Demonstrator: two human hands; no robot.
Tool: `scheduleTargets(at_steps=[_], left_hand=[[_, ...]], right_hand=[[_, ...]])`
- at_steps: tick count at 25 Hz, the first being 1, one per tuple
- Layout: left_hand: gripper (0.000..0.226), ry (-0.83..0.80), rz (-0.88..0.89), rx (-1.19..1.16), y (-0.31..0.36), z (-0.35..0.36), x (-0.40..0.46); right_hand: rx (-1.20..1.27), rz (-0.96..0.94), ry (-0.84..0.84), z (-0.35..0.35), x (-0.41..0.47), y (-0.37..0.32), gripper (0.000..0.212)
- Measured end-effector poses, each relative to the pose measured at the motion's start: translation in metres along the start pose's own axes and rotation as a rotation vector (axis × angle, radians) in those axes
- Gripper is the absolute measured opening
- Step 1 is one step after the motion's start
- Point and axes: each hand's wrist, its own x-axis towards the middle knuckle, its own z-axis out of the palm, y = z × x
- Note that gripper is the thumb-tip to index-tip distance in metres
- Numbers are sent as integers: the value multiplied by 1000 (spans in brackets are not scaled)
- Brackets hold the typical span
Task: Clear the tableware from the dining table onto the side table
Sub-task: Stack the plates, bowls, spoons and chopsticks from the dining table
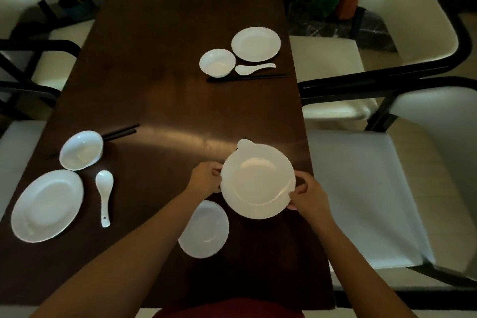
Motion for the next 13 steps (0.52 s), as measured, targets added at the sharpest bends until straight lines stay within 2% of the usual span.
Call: scheduleTargets(at_steps=[5,13], left_hand=[[23,124,-56,-388,-14,-52,-6],[23,282,-151,-523,-75,-141,6]], right_hand=[[99,-75,-101,23,19,-60,49],[66,-71,-281,131,53,-133,50]])
